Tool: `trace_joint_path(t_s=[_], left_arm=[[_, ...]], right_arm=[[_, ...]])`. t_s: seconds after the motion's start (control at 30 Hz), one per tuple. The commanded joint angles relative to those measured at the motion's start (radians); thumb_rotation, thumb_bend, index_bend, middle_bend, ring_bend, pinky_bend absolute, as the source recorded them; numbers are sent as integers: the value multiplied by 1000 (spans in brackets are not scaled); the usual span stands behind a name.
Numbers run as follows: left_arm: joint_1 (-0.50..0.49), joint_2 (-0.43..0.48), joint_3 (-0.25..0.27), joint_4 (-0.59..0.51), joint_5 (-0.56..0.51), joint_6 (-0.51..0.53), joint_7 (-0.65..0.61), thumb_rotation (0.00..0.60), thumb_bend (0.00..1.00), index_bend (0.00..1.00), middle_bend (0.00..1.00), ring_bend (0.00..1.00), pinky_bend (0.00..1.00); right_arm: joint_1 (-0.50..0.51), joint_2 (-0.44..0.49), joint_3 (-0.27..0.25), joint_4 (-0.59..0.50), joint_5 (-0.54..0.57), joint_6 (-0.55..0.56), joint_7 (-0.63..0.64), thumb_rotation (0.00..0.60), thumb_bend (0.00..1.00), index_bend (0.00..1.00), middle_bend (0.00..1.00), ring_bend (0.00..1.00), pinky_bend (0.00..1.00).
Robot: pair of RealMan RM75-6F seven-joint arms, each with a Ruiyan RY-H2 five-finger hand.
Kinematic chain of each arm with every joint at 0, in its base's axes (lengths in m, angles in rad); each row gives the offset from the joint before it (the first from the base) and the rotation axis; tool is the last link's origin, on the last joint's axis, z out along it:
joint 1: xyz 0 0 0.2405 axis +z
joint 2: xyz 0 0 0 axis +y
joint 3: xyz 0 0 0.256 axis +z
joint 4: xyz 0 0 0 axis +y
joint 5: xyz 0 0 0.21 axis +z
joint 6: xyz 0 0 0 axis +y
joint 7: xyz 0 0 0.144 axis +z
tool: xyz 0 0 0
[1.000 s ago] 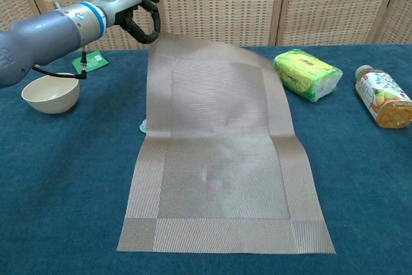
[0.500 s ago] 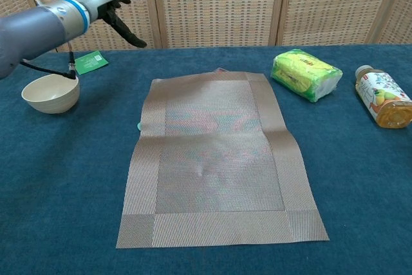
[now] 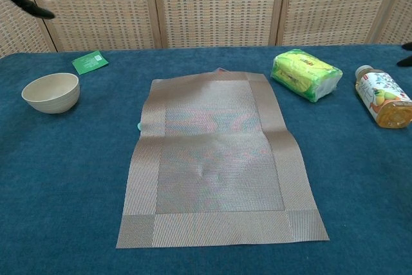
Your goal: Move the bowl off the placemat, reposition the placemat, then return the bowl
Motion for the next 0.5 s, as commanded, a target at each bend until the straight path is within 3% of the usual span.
trace_joint_path(t_s=[0.03,0.27,0.37,0.5], left_arm=[[178,159,89,-219,-8,173,78,600,0,0,0,0,0],[279,211,157,-303,61,268,60,600,0,0,0,0,0],[334,229,195,-350,83,287,7,600,0,0,0,0,0],[355,242,200,-360,130,316,-1,600,0,0,0,0,0]], right_arm=[[60,-25,-64,36,-112,-54,11,600,0,159,0,0,0],[123,-63,-101,41,-185,-137,-16,600,0,185,0,0,0],[178,-94,-102,35,-221,-221,-96,600,0,199,0,0,0],[225,-135,-84,-18,-198,-319,-164,600,0,199,0,0,0]])
